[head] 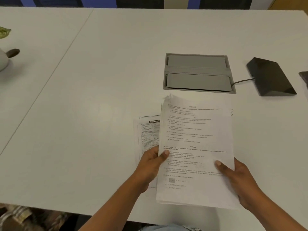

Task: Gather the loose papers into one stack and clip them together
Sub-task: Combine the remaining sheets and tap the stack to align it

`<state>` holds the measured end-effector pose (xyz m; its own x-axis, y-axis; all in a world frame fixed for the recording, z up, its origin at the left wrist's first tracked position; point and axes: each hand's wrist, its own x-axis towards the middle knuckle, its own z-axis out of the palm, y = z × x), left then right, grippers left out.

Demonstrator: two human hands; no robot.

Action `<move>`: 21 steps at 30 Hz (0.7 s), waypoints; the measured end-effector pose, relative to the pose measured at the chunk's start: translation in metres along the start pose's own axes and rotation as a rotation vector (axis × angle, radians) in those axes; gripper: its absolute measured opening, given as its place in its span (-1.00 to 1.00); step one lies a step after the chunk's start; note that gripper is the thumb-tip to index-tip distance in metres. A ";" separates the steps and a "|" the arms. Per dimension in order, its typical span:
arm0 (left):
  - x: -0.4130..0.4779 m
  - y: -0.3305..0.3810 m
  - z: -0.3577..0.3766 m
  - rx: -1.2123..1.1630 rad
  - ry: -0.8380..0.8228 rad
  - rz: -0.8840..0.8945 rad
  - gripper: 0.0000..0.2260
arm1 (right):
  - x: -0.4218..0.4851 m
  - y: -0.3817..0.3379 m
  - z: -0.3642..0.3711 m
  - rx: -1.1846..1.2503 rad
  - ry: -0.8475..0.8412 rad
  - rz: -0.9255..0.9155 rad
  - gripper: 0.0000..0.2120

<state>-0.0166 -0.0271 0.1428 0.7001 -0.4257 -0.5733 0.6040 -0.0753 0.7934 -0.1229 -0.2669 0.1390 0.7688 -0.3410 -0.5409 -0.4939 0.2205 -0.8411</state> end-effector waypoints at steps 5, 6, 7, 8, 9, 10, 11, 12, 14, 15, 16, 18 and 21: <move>0.033 -0.037 -0.012 0.389 0.327 -0.072 -0.61 | -0.002 0.002 -0.009 -0.041 0.108 -0.011 -0.67; 0.039 -0.045 -0.016 0.508 0.417 -0.103 -0.54 | -0.002 0.003 -0.011 -0.043 0.130 -0.013 -0.69; 0.046 -0.053 -0.020 0.618 0.498 -0.131 -0.48 | -0.003 0.003 -0.013 -0.043 0.150 -0.015 -0.73; 0.050 -0.060 -0.024 0.726 0.561 -0.153 -0.43 | -0.004 0.003 -0.015 -0.039 0.160 -0.021 -0.73; 0.054 -0.065 -0.026 0.829 0.601 -0.174 -0.41 | -0.005 0.003 -0.016 -0.035 0.169 -0.027 -0.70; 0.057 -0.069 -0.027 0.911 0.619 -0.199 -0.39 | -0.007 0.003 -0.018 -0.040 0.178 -0.032 -0.66; 0.059 -0.072 -0.028 0.972 0.621 -0.225 -0.37 | -0.008 0.002 -0.017 -0.049 0.184 -0.032 -0.67; 0.061 -0.075 -0.027 1.014 0.615 -0.238 -0.36 | -0.010 0.001 -0.017 -0.056 0.185 -0.038 -0.74; 0.064 -0.080 -0.025 1.060 0.615 -0.223 -0.37 | -0.011 0.000 -0.017 -0.069 0.200 -0.054 -0.79; 0.065 -0.081 -0.024 1.060 0.622 -0.215 -0.38 | -0.012 0.000 -0.017 -0.076 0.212 -0.059 -0.76; 0.067 -0.082 -0.023 1.044 0.634 -0.215 -0.37 | -0.012 0.000 -0.018 -0.080 0.222 -0.058 -0.74; 0.071 -0.083 -0.021 0.963 0.659 -0.243 -0.32 | -0.013 0.000 -0.019 -0.094 0.240 -0.049 -0.75; 0.074 -0.078 -0.021 0.760 0.672 -0.260 -0.26 | -0.015 -0.001 -0.020 -0.114 0.262 -0.035 -0.83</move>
<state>-0.0041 -0.0341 0.0342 0.7908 0.2561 -0.5560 0.5312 -0.7384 0.4154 -0.1417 -0.2800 0.1473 0.6622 -0.5745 -0.4811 -0.5232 0.1052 -0.8457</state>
